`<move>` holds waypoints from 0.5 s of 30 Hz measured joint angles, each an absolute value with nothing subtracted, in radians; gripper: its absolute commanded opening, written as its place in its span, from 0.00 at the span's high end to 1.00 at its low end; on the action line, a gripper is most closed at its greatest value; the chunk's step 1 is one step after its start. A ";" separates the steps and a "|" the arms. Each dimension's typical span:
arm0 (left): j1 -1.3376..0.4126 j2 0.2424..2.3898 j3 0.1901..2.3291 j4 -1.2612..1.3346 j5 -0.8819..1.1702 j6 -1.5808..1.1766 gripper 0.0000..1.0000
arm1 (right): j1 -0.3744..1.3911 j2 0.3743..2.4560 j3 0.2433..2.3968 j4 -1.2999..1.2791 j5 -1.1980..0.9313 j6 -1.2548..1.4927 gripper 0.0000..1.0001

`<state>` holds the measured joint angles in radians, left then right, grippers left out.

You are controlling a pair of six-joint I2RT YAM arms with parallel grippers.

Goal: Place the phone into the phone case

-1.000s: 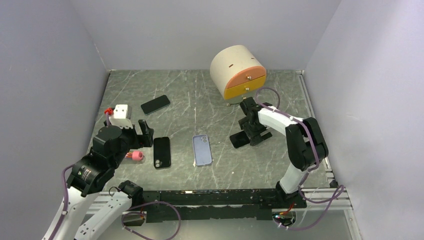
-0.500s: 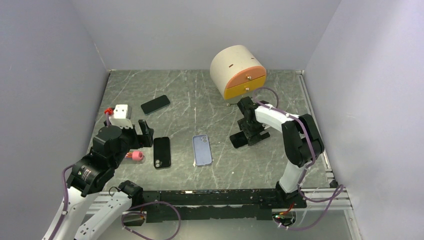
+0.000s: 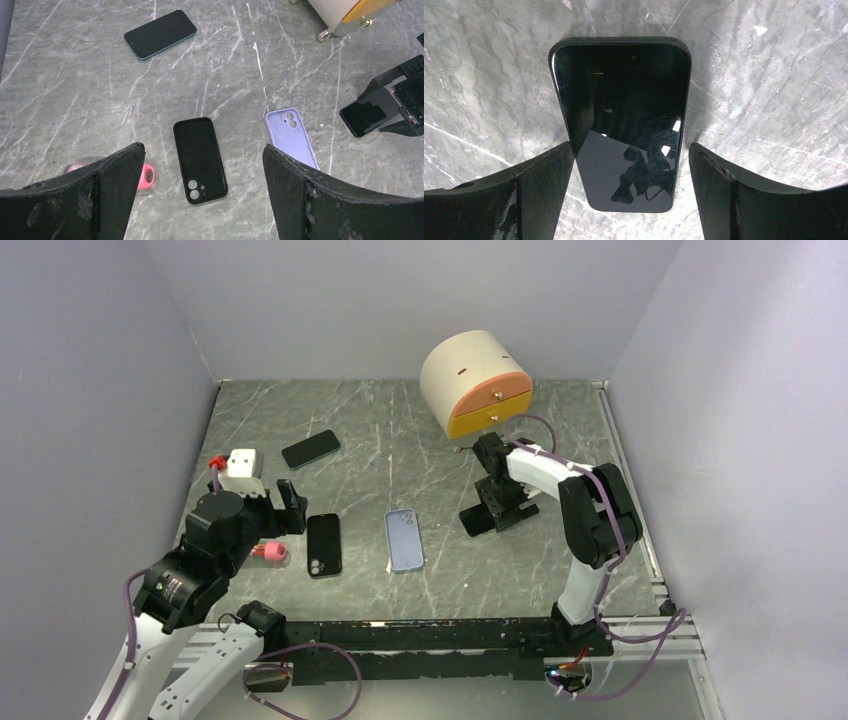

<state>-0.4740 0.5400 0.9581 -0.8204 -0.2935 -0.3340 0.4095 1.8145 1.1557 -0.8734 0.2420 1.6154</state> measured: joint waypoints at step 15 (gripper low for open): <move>-0.474 0.540 0.958 -0.820 -0.294 -0.334 0.07 | 0.476 1.827 1.170 -0.875 0.284 1.534 0.39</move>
